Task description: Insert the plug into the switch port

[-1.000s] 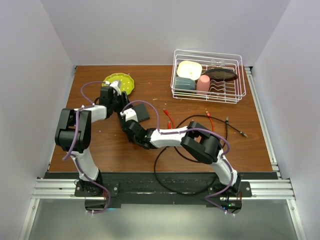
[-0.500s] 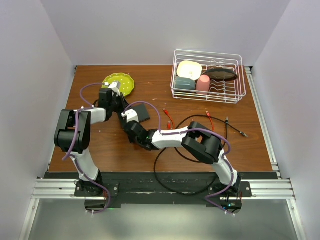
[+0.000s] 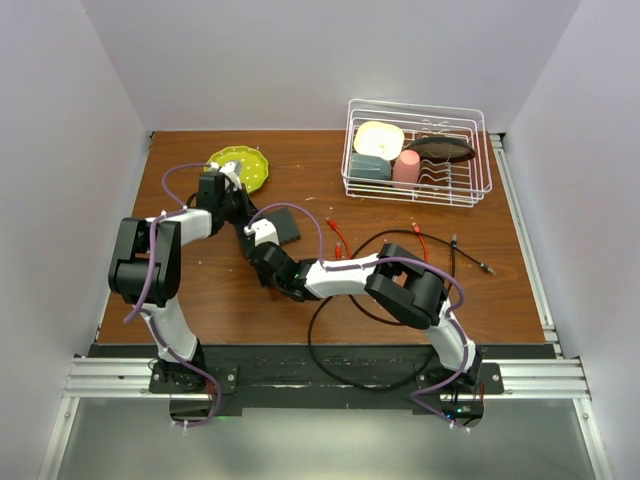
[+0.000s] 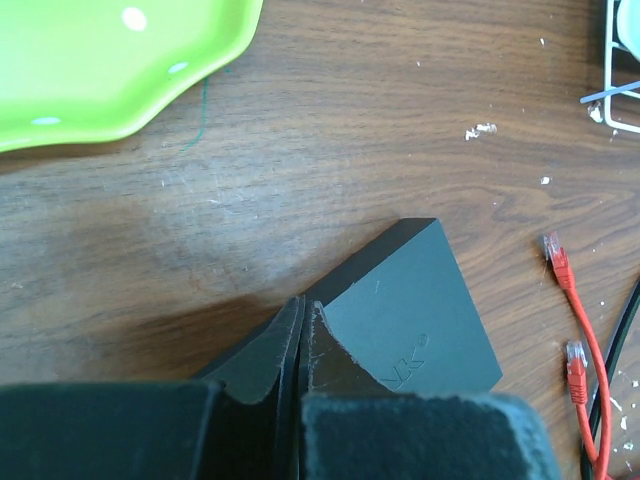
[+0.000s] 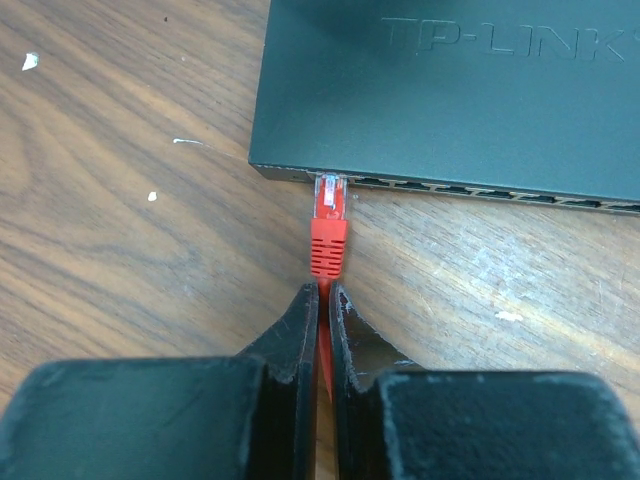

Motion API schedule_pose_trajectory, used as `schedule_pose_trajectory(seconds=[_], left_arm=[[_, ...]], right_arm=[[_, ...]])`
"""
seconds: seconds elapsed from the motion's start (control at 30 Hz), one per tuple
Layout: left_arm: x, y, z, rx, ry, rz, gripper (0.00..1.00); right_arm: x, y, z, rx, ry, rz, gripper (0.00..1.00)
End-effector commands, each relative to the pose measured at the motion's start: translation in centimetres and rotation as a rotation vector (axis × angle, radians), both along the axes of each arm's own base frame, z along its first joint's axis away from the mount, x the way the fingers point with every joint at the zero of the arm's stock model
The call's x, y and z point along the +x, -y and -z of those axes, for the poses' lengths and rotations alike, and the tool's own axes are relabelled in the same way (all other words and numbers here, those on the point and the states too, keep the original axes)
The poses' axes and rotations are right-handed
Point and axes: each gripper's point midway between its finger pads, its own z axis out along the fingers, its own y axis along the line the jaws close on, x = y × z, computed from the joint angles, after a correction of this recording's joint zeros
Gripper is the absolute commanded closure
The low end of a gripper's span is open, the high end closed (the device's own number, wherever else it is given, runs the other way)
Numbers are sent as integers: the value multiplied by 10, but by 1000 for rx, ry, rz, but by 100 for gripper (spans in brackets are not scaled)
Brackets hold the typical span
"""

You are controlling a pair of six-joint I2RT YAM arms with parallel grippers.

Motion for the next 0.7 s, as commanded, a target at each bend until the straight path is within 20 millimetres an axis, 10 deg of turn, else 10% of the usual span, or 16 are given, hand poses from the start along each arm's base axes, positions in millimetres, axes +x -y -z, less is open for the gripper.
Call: schedule_pose_trajectory(seconds=[0.0,0.67], left_arm=[[-72,-7,59,62,-333,-4,100],[-71,-51,57,334,-402,-136,100]], right_arm=[[7,13,-9,-7,7,54,96],[1,23,-10,-24,-1,43,96]])
